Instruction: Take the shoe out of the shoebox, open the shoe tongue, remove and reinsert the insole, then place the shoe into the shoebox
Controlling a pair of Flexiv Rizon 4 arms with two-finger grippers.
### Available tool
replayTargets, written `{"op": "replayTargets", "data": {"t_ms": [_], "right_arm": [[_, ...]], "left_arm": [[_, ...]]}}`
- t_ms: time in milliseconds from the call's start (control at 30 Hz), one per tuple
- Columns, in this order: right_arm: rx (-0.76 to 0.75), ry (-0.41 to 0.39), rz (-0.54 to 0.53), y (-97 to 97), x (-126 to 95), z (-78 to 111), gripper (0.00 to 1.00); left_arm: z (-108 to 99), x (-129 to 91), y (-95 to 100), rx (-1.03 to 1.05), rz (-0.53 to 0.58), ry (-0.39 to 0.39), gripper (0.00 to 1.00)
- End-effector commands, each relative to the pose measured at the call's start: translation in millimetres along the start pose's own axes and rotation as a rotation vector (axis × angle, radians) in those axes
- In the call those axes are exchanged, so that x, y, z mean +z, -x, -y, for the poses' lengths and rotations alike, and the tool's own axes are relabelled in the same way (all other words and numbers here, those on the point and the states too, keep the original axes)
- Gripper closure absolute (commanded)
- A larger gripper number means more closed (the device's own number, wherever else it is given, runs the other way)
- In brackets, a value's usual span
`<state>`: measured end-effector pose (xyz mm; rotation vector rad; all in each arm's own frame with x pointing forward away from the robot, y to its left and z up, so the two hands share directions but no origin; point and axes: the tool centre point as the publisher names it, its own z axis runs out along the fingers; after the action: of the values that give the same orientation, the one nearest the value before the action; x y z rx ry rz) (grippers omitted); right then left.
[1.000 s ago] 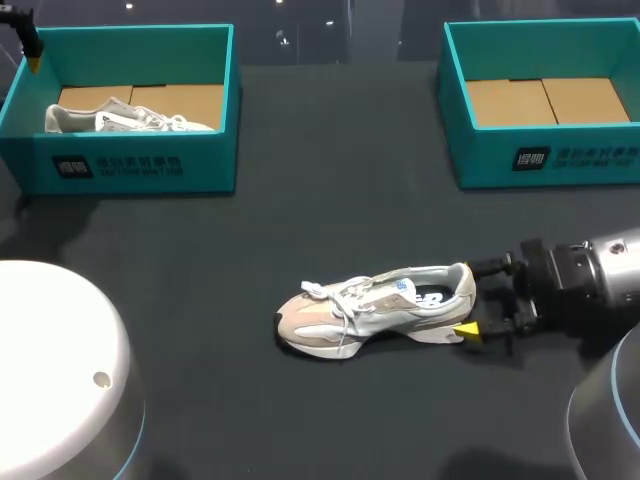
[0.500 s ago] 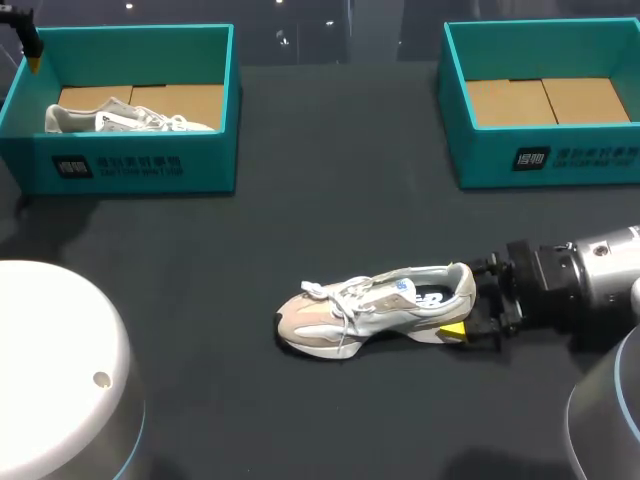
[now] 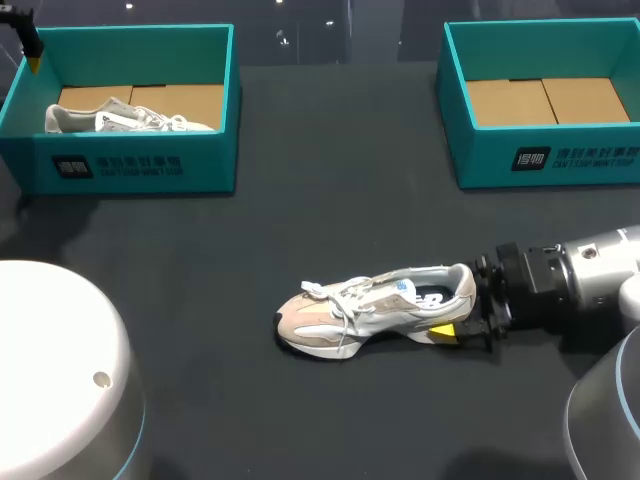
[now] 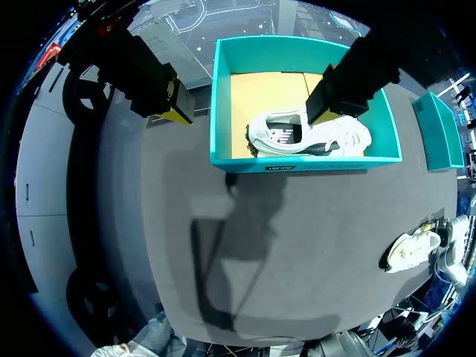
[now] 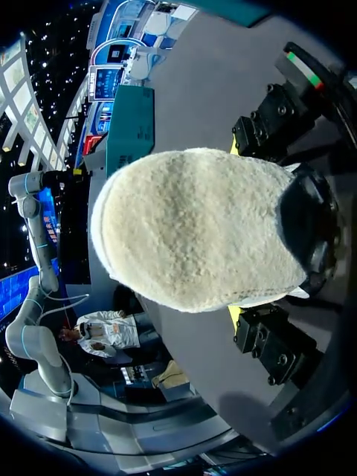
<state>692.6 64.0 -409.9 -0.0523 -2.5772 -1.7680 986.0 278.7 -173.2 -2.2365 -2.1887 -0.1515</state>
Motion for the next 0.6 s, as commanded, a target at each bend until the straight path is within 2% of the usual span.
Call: {"op": "replayTargets", "data": {"t_ms": [33, 67, 600], "right_arm": [[0.001, 0.0, 0.0, -0.4, 4.4, 1.3, 0.95], [-0.001, 0.0, -0.001, -0.6, 4.8, 1.2, 1.0], [-0.01, -0.01, 0.012, -2.7, 8.0, -1.4, 1.0]], "left_arm": [[0.1, -0.6, -0.1, 0.001, -0.002, 0.0, 0.0], [0.1, -0.6, -0.1, 0.001, -0.002, 0.0, 0.0], [0.1, -0.6, -0.1, 0.001, -0.002, 0.0, 0.0]]}}
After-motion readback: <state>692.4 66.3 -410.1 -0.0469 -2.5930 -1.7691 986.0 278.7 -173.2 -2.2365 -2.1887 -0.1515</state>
